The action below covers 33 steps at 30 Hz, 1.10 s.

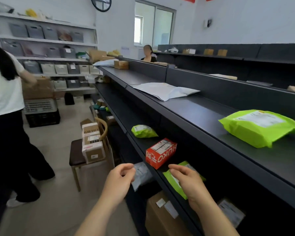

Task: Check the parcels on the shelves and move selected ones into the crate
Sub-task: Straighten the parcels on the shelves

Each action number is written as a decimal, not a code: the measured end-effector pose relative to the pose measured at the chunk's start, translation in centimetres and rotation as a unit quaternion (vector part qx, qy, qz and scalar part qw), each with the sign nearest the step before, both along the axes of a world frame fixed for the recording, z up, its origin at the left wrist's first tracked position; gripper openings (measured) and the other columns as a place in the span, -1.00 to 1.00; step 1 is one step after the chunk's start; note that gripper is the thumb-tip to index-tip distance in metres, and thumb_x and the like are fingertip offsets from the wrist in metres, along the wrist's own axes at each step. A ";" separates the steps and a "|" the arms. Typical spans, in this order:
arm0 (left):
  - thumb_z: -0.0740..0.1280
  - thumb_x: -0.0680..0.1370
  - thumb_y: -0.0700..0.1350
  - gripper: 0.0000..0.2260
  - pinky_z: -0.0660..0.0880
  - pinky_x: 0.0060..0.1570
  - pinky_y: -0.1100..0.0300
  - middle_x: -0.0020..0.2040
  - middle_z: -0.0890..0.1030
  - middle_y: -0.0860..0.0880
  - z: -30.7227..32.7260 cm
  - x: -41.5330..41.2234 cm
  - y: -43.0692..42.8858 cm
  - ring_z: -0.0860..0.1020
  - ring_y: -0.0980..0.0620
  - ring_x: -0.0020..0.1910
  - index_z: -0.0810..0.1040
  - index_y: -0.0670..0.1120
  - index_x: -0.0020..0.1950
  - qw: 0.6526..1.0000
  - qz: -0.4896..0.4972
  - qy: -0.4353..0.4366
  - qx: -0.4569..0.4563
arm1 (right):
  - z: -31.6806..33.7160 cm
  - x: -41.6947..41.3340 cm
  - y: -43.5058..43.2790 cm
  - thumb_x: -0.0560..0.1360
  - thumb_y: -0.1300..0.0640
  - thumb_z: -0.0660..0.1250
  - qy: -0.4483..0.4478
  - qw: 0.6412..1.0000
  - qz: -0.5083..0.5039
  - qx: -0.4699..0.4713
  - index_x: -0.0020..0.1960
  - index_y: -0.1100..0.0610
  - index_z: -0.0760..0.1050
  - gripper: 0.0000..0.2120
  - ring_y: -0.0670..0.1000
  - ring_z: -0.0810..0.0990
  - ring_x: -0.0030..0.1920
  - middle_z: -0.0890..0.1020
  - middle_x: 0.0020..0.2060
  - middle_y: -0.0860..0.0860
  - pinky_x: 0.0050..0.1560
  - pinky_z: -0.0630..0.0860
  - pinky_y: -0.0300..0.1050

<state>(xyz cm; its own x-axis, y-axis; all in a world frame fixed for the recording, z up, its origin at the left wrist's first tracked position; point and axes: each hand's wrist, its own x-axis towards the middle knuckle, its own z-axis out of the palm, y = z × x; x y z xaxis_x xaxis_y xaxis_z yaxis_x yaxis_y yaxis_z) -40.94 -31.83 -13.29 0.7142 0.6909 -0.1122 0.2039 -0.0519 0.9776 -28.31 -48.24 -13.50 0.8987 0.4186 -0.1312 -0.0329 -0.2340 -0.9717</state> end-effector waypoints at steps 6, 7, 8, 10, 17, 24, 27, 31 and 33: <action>0.30 0.57 -0.08 -0.87 0.54 0.14 0.04 -0.04 0.65 0.03 0.2 3.8 11.0 0.61 0.08 -0.03 0.55 0.06 0.10 0.999 -0.032 0.012 0.015 | -0.6 3.8 10.3 0.52 0.16 0.35 0.015 0.998 -0.058 0.019 0.07 0.07 0.66 -0.83 -0.05 0.62 0.05 0.68 -0.02 -0.07 0.05 0.54 -0.12; 0.31 0.57 -0.07 -0.87 0.54 0.14 0.04 -0.04 0.65 0.04 0.4 4.4 12.9 0.61 0.09 -0.03 0.56 0.05 0.11 0.999 -0.038 0.016 0.022 | -0.5 4.1 12.0 0.52 0.18 0.35 0.025 0.997 -0.069 0.024 0.05 0.07 0.66 -0.84 -0.02 0.63 0.05 0.68 -0.02 -0.04 0.12 0.56 -0.07; 0.31 0.57 -0.07 -0.86 0.54 0.13 0.04 -0.03 0.65 0.05 0.6 5.0 14.9 0.61 0.09 -0.03 0.56 0.06 0.11 0.998 -0.047 0.020 0.028 | -0.3 4.4 13.6 0.52 0.18 0.35 0.033 0.996 -0.079 0.028 0.03 0.06 0.66 -0.85 0.00 0.64 0.05 0.68 -0.02 -0.02 0.17 0.55 -0.02; 0.31 0.56 -0.05 -0.86 0.55 0.12 0.05 -0.02 0.64 0.06 0.8 6.4 18.5 0.61 0.11 -0.04 0.56 0.06 0.11 0.997 -0.064 0.024 0.032 | -0.3 5.0 16.7 0.52 0.16 0.35 0.041 0.994 -0.098 0.028 0.01 0.02 0.66 -0.86 0.01 0.62 0.08 0.67 0.01 -0.03 0.21 0.53 0.02; 0.29 0.57 -0.07 -0.85 0.55 0.14 0.03 -0.01 0.64 0.04 -0.5 12.3 26.2 0.62 0.09 -0.04 0.56 0.03 0.13 0.992 -0.119 0.038 0.015 | -1.1 7.9 23.6 0.54 0.14 0.33 0.046 0.988 -0.146 0.026 0.04 -0.01 0.63 -0.85 -0.17 0.53 -0.01 0.60 -0.07 -0.18 0.01 0.42 -0.22; 0.28 0.59 -0.07 -0.81 0.53 0.15 0.06 0.02 0.63 0.04 -2.8 19.5 30.6 0.60 0.11 -0.03 0.53 0.01 0.18 0.987 -0.148 0.058 0.004 | -3.4 14.3 26.7 0.53 0.13 0.33 0.073 0.981 -0.181 0.017 -0.02 -0.07 0.61 -0.87 -0.11 0.51 0.07 0.60 0.00 -0.14 0.06 0.36 -0.20; 0.28 0.59 -0.07 -0.77 0.51 0.15 0.08 0.04 0.61 0.04 -3.6 23.3 32.3 0.59 0.11 -0.02 0.51 -0.02 0.23 0.987 -0.149 0.067 -0.001 | -4.8 18.0 28.3 0.52 0.15 0.34 0.089 0.977 -0.193 0.022 -0.01 -0.08 0.60 -0.85 -0.07 0.50 0.11 0.61 0.02 -0.11 0.17 0.39 -0.13; 0.29 0.58 -0.07 -0.68 0.48 0.18 0.07 0.10 0.59 0.01 -4.7 28.8 34.7 0.56 0.02 0.08 0.47 -0.07 0.32 0.985 -0.150 0.087 -0.011 | -6.8 22.5 30.0 0.52 0.16 0.34 0.122 0.970 -0.208 0.027 0.19 0.01 0.55 -0.75 -0.02 0.48 0.13 0.57 0.15 -0.01 0.20 0.40 -0.11; 0.29 0.58 -0.07 -0.62 0.45 0.23 0.07 0.22 0.56 -0.06 -5.5 31.4 35.6 0.53 -0.03 0.17 0.42 -0.09 0.39 0.983 -0.158 0.097 -0.012 | -8.0 24.5 30.8 0.53 0.15 0.34 0.145 0.965 -0.216 0.025 0.28 0.05 0.50 -0.68 0.00 0.48 0.12 0.55 0.22 0.04 0.19 0.41 -0.09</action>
<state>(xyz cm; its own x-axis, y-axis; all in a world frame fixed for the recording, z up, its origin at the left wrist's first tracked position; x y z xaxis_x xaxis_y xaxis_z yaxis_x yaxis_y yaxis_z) -9.51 3.79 -18.77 0.8565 0.4332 -0.2804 0.3634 -0.1204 0.9238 -3.84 -17.44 -21.45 0.9196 0.0255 -0.3920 -0.3884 -0.0911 -0.9170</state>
